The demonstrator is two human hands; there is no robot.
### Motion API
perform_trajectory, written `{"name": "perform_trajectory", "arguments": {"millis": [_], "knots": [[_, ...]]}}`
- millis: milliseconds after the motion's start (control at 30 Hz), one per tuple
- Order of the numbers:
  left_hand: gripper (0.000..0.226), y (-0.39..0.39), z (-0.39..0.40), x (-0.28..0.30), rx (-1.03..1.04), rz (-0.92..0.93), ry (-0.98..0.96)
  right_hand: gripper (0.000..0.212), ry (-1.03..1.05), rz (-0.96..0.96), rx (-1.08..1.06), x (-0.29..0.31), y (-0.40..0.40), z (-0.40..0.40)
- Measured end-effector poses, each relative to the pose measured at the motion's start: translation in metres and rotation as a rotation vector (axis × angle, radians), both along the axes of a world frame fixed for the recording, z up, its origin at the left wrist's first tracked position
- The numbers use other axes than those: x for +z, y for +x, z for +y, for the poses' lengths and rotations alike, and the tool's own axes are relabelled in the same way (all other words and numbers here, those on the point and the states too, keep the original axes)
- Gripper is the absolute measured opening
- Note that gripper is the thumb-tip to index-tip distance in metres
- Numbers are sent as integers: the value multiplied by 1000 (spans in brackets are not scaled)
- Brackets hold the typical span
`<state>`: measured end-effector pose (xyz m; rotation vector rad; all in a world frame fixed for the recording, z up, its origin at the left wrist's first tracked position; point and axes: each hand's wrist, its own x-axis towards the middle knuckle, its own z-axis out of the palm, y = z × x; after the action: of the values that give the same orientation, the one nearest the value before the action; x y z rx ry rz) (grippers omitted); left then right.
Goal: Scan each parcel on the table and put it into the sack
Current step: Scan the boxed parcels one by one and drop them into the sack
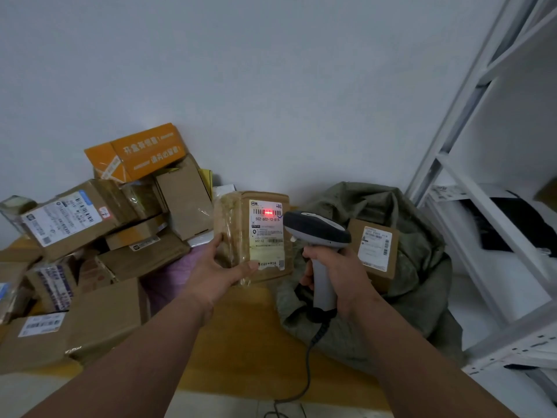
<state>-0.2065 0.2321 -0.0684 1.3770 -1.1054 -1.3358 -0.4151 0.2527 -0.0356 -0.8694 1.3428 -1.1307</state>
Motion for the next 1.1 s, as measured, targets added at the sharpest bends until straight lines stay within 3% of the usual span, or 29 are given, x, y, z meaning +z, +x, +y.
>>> {"name": "perform_trajectory", "arguments": {"millis": [367, 500, 700, 867, 1100], "knots": [[119, 13, -19, 16, -145, -99, 41, 10, 30, -94, -262, -9, 7, 1], [127, 5, -24, 25, -208, -120, 49, 24, 14, -127, -379, -20, -2, 6], [111, -34, -29, 39, -377, -92, 109, 34, 26, -189, -555, -30, -25, 22], [125, -82, -30, 36, -486, -159, 218, 35, 38, -316, -564, -30, -58, 34], [81, -133, -27, 17, -590, -365, 442, 42, 231, -239, -521, -50, -111, 34]]}}
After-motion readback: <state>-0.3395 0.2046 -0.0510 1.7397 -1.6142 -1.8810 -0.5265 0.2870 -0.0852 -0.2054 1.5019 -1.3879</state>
